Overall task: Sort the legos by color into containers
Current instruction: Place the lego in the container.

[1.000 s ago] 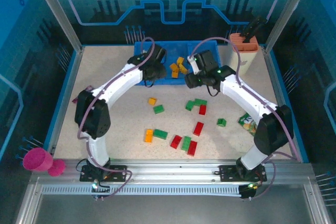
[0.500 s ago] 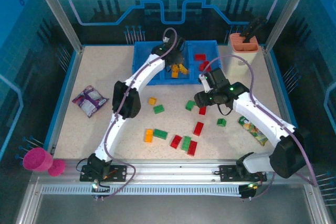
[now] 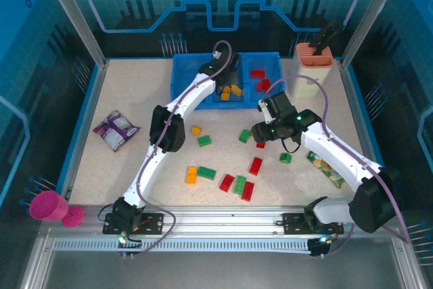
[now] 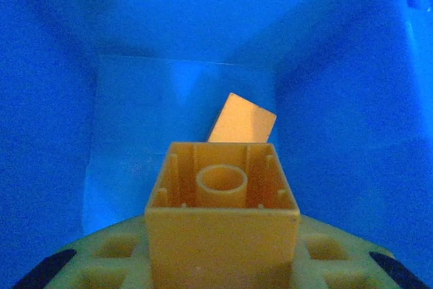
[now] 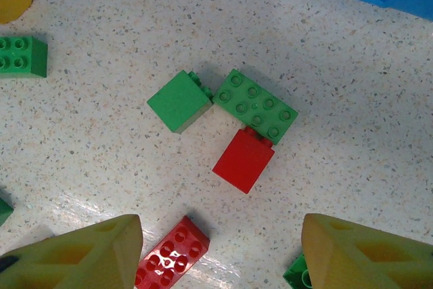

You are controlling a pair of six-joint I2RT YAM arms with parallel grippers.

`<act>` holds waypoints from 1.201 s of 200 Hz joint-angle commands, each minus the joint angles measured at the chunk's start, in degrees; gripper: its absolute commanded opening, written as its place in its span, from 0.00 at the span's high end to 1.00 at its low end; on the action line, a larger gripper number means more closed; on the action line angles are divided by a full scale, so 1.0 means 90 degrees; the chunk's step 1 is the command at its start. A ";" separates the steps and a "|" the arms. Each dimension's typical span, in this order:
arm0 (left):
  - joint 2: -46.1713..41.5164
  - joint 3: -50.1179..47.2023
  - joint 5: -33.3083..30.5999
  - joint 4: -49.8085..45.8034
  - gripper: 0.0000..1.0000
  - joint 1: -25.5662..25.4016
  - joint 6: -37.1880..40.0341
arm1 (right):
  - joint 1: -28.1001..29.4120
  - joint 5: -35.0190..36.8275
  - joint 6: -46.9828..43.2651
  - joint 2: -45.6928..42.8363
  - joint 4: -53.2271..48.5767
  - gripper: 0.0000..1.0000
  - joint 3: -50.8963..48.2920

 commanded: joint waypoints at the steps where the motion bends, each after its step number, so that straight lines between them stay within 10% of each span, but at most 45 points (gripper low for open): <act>1: -0.0006 0.0271 -0.0073 0.0101 0.70 -0.0023 0.0164 | -0.0047 -0.0103 0.0128 -0.0156 -0.0132 0.35 -0.0076; 153: -0.2054 -0.0582 0.0457 -0.0225 0.48 -0.0022 0.0717 | 0.0039 -0.0007 0.0119 -0.0392 -0.0269 0.34 0.0064; 240: -0.5603 -0.6193 0.0005 0.0186 0.45 -0.0032 0.0912 | 0.0051 0.0008 -0.0120 -0.0160 -0.0328 0.31 0.0302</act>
